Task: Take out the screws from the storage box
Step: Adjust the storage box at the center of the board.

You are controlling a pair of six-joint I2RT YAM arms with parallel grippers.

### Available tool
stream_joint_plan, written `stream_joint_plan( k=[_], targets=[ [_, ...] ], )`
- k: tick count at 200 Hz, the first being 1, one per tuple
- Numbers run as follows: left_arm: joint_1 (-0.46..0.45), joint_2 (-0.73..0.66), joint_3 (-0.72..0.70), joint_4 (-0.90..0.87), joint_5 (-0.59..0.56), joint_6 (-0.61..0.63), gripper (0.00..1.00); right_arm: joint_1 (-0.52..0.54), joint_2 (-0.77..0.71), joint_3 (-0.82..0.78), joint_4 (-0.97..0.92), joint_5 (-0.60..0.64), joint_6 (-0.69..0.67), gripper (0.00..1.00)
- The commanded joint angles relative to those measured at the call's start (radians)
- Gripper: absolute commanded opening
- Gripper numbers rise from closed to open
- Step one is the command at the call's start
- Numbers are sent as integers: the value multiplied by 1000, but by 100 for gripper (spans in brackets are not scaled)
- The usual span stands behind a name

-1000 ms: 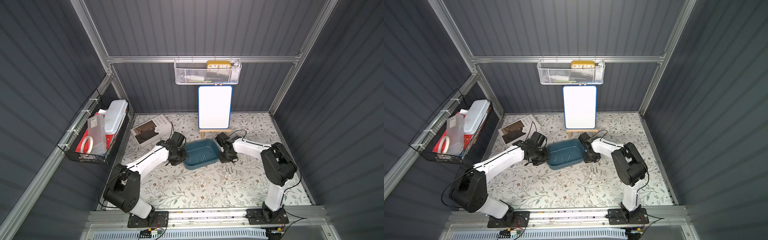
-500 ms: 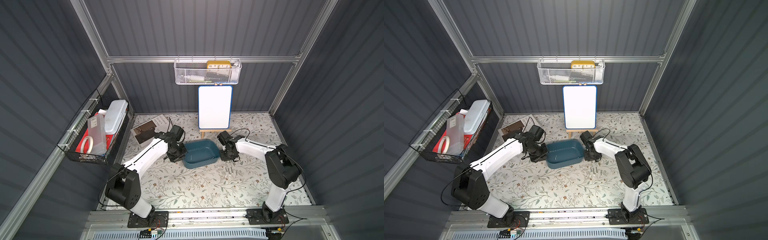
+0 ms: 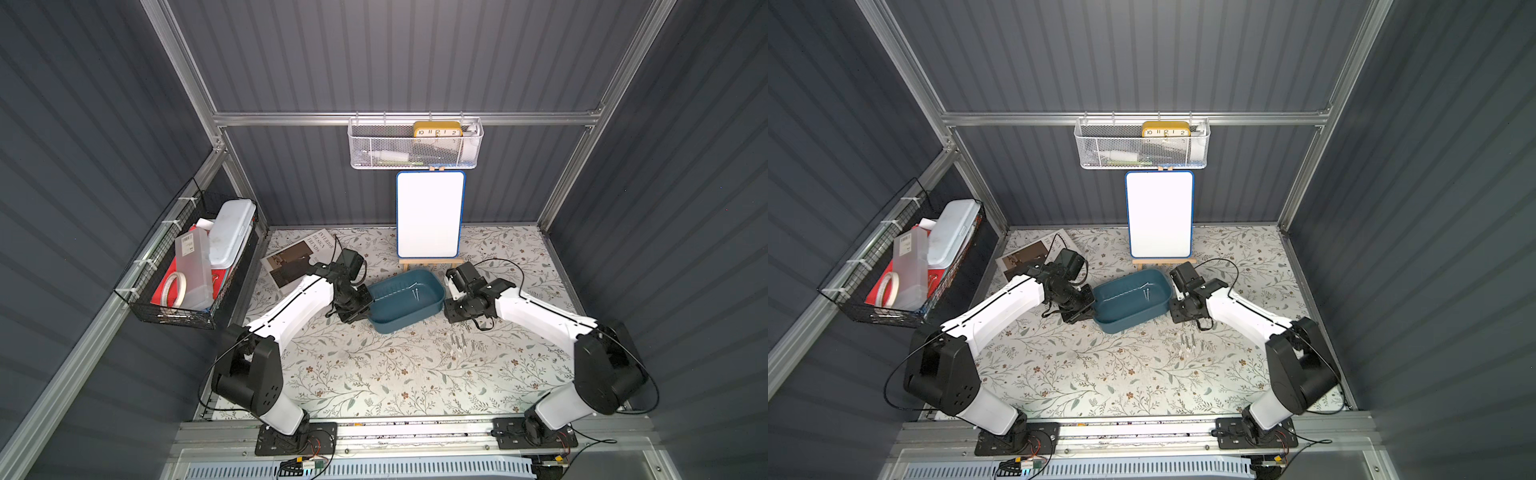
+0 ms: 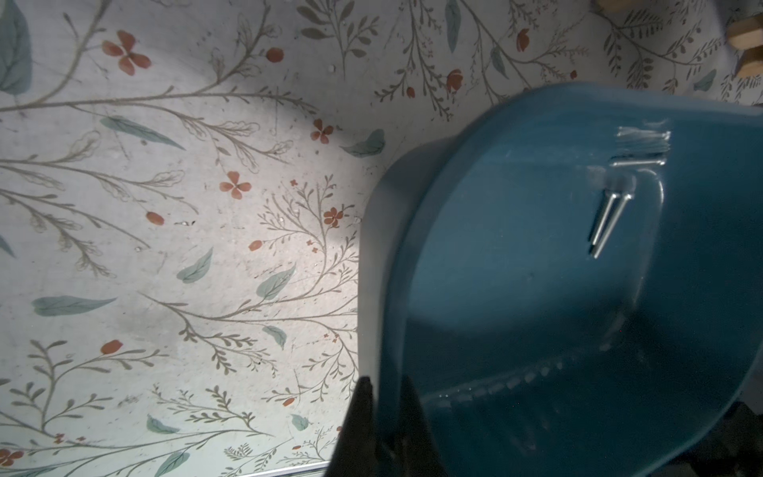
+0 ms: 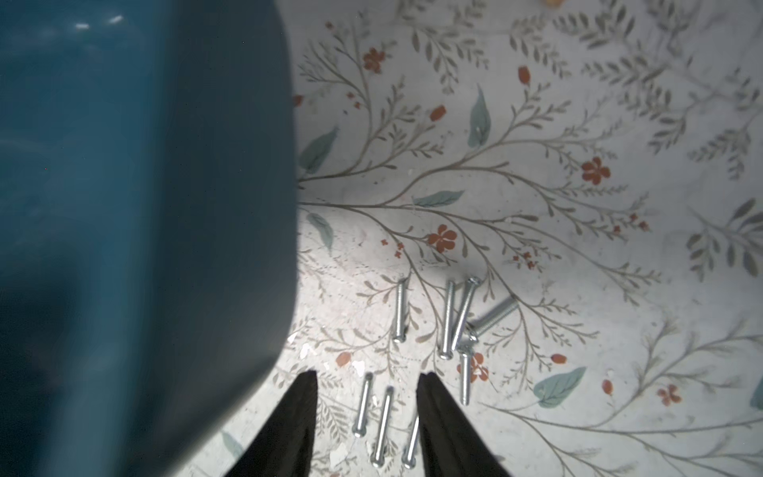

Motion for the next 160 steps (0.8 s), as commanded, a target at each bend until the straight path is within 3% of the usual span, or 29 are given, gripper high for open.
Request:
stream_joint_plan(
  k=[1, 44, 79, 108, 160],
  targets=[
    [5, -9, -10, 13, 8, 19, 0, 11, -85, -26, 70, -94, -78, 51],
    [6, 2, -18, 13, -33, 19, 0, 36, -122, 16, 32, -140, -148, 60],
    [6, -3, -36, 13, -76, 14, 0, 196, -92, 35, 69, -150, -314, 64],
    [7, -2, -65, 13, -94, 18, 0, 287, -8, 97, 124, -216, -401, 65],
    [12, -31, -118, 13, -95, 21, 0, 343, 198, 267, 80, -306, -468, 67]
  ],
)
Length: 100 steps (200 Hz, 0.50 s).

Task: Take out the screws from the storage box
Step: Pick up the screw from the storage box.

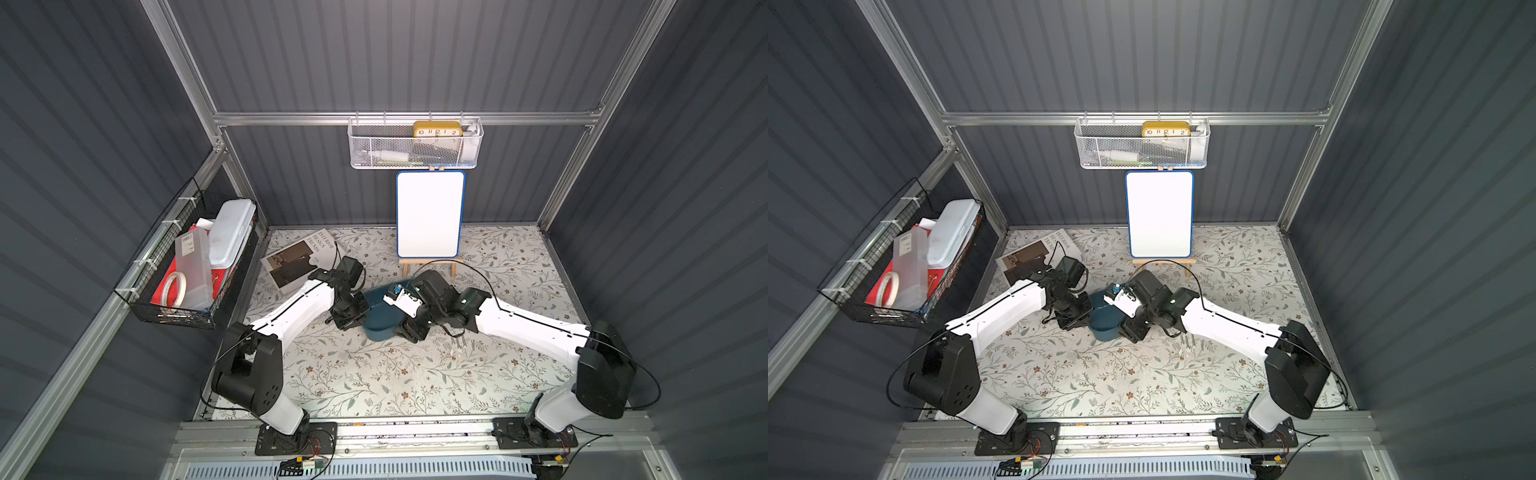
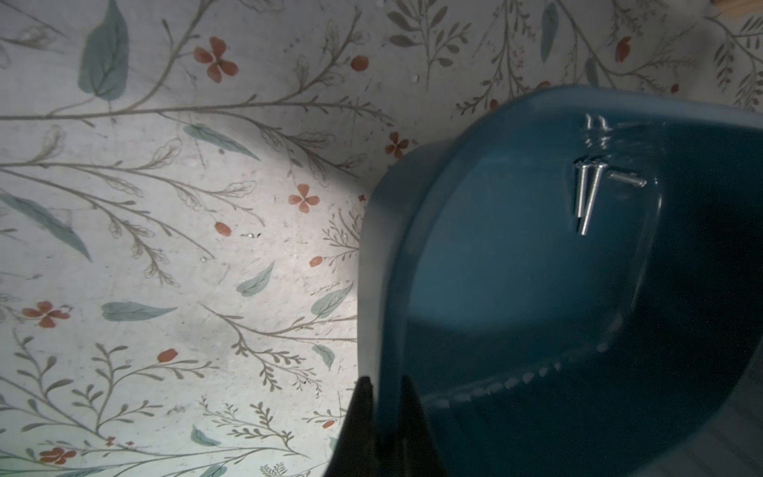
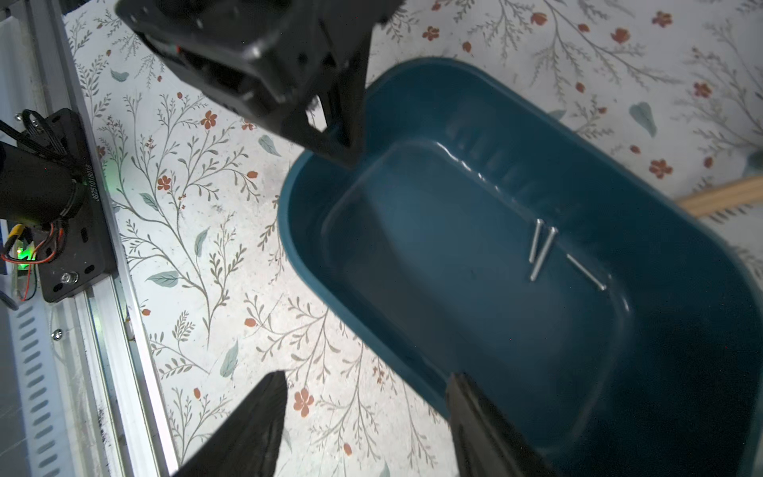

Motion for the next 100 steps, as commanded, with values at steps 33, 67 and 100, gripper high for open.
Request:
stream_joint_plan(
  k=[33, 67, 100],
  targets=[
    [15, -50, -48, 1, -10, 18, 0, 52, 191, 169, -122, -110, -80, 65],
    [25, -55, -38, 1, -11, 19, 0, 85, 239, 172, -129, -111, -87, 62],
    [32, -61, -10, 1, -4, 27, 0, 96, 250, 152, -91, -71, -74, 52]
  ],
)
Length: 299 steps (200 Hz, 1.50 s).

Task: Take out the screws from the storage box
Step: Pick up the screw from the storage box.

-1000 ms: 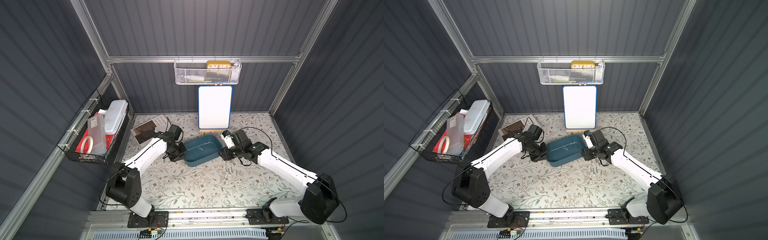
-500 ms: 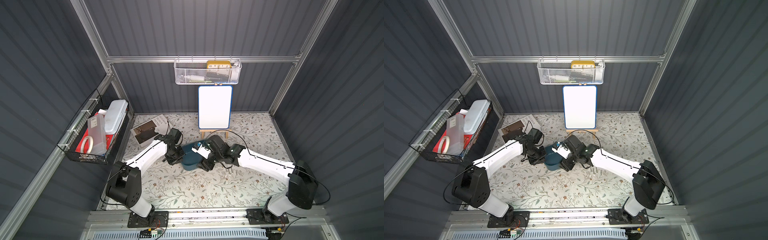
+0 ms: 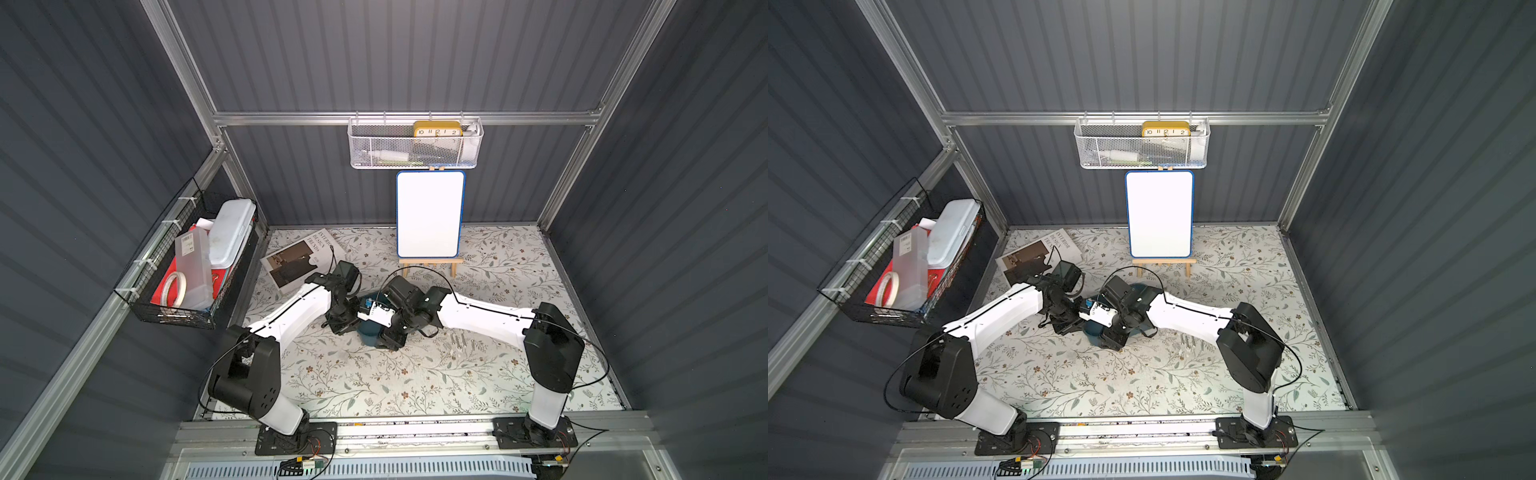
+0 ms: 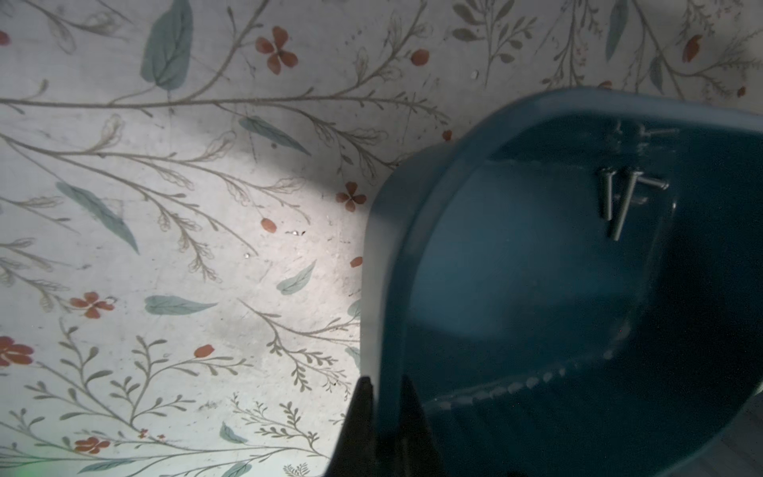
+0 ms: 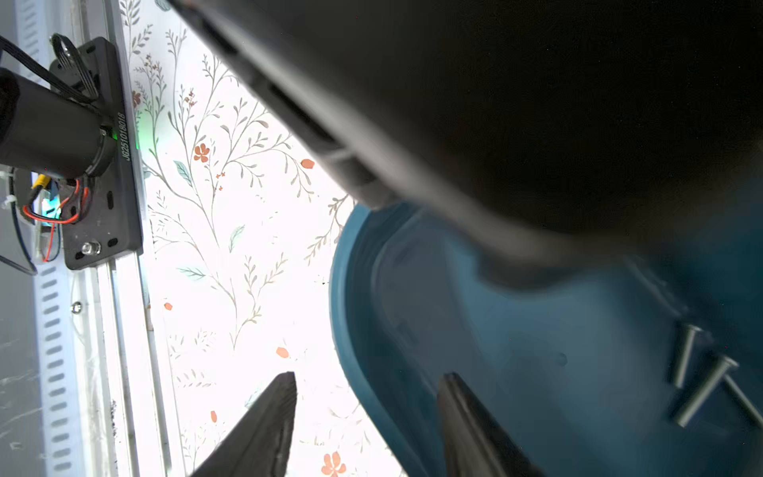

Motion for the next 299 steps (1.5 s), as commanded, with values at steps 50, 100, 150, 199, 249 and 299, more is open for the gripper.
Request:
stream_joint_plan(
  k=[50, 100, 150, 199, 249, 299],
  targets=[
    [13, -63, 75, 7, 26, 30, 2, 31, -9, -69, 106, 180, -73, 39],
    [13, -77, 49, 9, -11, 26, 4, 21, -22, -44, 48, 279, -127, 39],
    [9, -25, 31, 12, -90, 27, 6, -13, -170, -171, 135, 249, 18, 48],
    [-23, 21, 9, 31, -103, 53, 13, -108, -247, -227, 149, 238, 239, 47],
    [-50, 48, -39, 95, -89, 33, 19, -189, -182, -133, 40, 285, 358, 37],
    [-50, 71, -49, 120, -88, 38, 24, -196, -13, 0, -93, 344, 331, 32]
  ],
)
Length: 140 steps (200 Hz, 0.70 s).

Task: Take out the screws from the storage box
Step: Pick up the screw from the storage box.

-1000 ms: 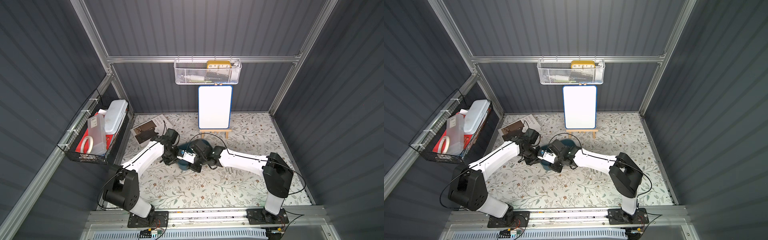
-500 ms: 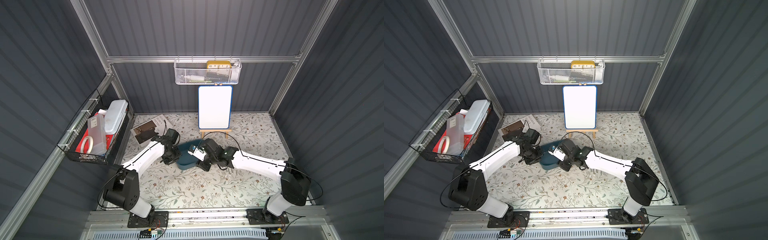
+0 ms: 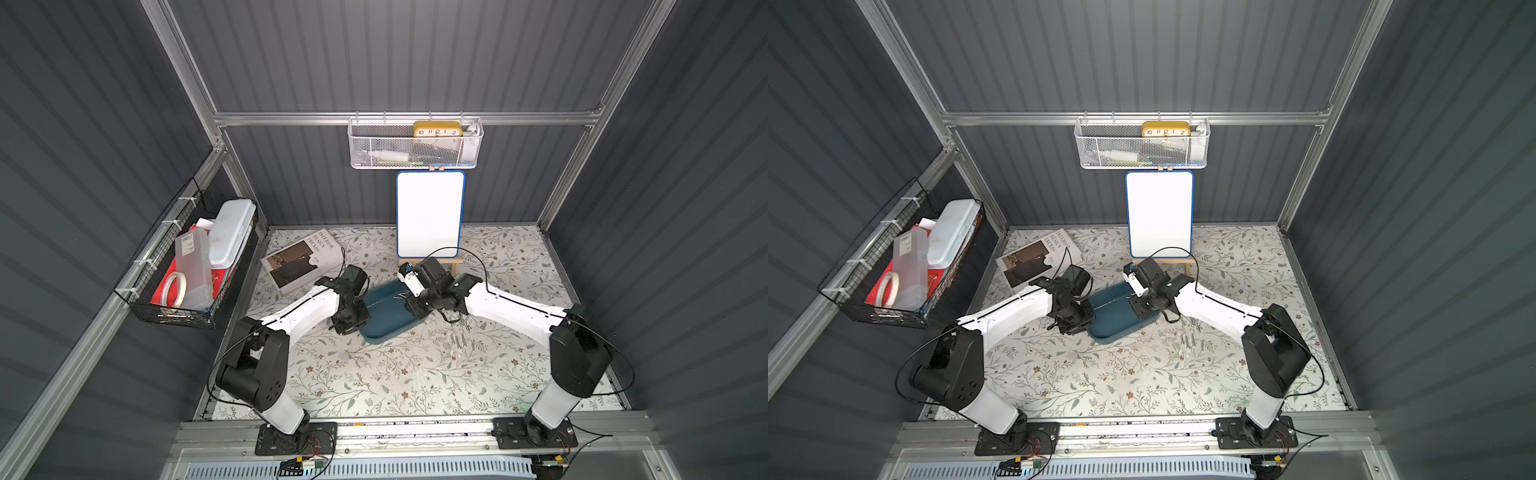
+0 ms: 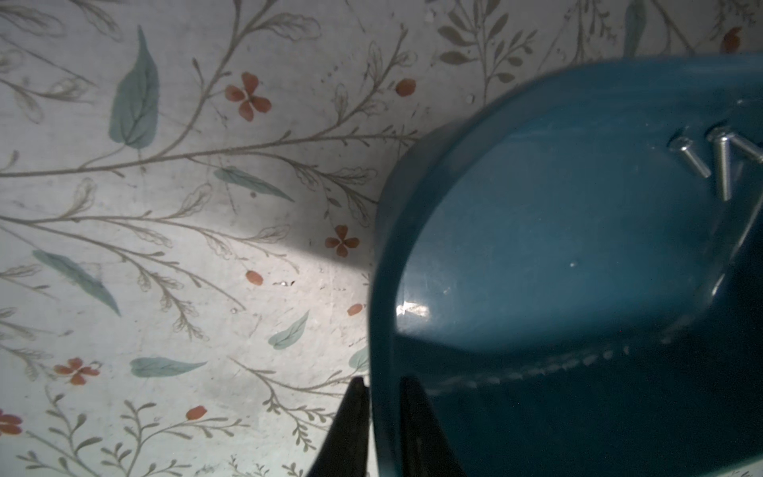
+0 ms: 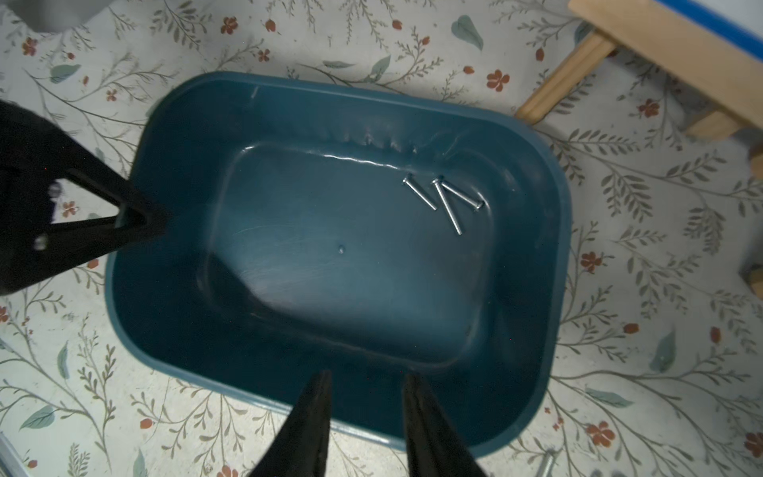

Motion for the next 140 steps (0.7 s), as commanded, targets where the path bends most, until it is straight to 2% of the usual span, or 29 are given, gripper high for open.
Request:
stream_joint_plan(
  k=[1, 37, 94, 119, 140],
  targets=[
    [-2, 11, -12, 10, 4, 3, 25, -2, 75, 68, -106, 53, 1, 32],
    [-1, -24, 28, 3, -15, -33, 47, -12, 199, 186, -153, 87, -30, 31],
    [0, -80, 98, 80, -44, -93, 98, -38, 336, 338, -199, 110, -83, 31],
    [7, -94, 140, 127, -108, -135, 100, -49, 373, 381, -211, 111, -104, 31],
    [30, -119, 129, 216, -116, -163, 99, -55, 398, 409, -218, 100, -121, 31]
  ],
)
